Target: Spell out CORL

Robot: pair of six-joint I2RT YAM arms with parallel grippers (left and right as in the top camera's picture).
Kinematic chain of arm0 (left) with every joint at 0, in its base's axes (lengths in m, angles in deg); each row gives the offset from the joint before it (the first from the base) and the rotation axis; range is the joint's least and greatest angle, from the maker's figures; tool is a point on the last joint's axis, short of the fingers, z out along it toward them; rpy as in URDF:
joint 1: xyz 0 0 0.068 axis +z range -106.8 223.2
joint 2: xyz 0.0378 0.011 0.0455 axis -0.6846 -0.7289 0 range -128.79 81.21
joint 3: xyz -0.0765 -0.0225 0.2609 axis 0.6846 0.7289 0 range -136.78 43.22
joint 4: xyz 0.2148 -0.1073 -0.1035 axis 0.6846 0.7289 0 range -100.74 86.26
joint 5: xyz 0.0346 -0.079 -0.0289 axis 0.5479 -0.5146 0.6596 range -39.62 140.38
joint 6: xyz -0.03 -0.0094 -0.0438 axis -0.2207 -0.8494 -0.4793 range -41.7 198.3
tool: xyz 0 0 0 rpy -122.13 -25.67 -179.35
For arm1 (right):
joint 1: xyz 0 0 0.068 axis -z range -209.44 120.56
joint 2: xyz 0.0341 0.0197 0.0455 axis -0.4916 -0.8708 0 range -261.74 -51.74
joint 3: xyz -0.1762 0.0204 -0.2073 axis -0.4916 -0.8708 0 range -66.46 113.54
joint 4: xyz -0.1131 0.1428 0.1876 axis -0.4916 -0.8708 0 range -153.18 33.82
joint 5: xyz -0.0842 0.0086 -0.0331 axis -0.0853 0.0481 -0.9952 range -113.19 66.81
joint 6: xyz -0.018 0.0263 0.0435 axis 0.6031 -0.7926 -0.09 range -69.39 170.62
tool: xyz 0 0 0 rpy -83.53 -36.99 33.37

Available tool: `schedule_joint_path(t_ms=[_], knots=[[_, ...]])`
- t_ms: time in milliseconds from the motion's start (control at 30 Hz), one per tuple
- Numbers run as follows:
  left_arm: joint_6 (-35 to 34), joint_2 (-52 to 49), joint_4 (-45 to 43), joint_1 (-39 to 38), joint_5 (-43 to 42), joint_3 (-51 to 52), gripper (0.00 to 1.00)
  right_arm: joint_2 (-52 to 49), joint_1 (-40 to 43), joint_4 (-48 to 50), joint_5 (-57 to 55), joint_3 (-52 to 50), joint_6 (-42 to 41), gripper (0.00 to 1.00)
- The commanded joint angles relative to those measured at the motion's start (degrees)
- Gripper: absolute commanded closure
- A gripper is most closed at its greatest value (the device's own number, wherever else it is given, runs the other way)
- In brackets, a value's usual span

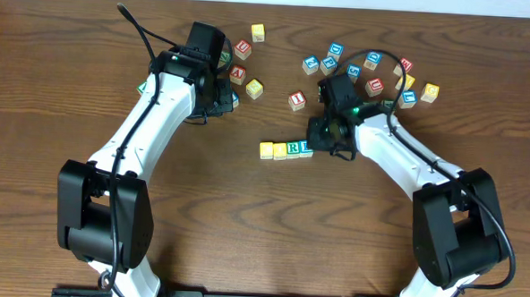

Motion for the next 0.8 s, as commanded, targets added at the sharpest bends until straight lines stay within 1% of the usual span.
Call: schedule_joint_path(t_ms=[0,400,767], knots=[[0.5,0.5,-0.1,0.1,0.9,-1.2,0.92,-0.5,-0.2,0.3,-1.9,2.7,1.7,0.98],[0.5,0.5,-0.5,0.1,0.9,-1.2,0.93,-3.3,-2.5,5.1,-1.2,2.7,-1.0,0.99],[0.5,0.5,-0.5,0.1,0.9,-1.2,0.92,-6.1,-3.3,5.2,-1.2,2.7,-1.7,0.99]])
